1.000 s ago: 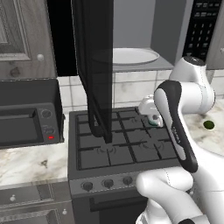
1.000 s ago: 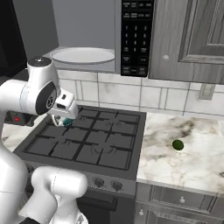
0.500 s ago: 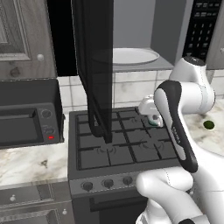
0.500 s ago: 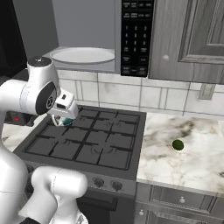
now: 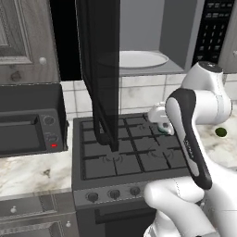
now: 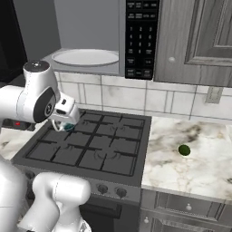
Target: Pick the mug from the counter and place it inside the microwave. Then close the microwave.
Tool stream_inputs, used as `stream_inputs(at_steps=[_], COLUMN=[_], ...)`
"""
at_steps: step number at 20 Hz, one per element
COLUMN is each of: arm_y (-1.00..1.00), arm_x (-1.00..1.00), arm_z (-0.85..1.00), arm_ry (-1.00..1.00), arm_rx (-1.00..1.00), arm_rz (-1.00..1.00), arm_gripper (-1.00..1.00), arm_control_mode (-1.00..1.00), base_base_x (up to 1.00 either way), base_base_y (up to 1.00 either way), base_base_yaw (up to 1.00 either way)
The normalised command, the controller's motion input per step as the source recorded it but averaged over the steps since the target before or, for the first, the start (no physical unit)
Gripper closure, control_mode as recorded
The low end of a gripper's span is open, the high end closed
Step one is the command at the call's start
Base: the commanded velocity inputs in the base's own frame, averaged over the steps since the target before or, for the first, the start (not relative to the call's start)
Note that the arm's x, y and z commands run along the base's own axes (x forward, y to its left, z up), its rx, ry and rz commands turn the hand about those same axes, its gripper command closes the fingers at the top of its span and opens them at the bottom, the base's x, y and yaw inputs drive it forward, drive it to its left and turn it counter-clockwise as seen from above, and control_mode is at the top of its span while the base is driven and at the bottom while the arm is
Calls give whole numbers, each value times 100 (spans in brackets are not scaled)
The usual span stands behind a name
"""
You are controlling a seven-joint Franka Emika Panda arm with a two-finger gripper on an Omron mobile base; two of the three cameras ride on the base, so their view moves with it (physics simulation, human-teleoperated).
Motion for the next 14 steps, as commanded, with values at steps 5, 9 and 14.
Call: stream_inputs(at_steps=[5,9,14], arm_y=[16,25,11], arm_x=[-17,-6,0], arm_z=[39,51,43], arm_ry=[-14,-6,-1], arm_rx=[-5,-1,0], arm_rz=[4,0,0], arm_gripper=[100,100,100], arm_control_mode=[-100,-100,-100], base_base_x=[0,0,0], base_base_y=[0,0,0], base_base_yaw=[0,0,0])
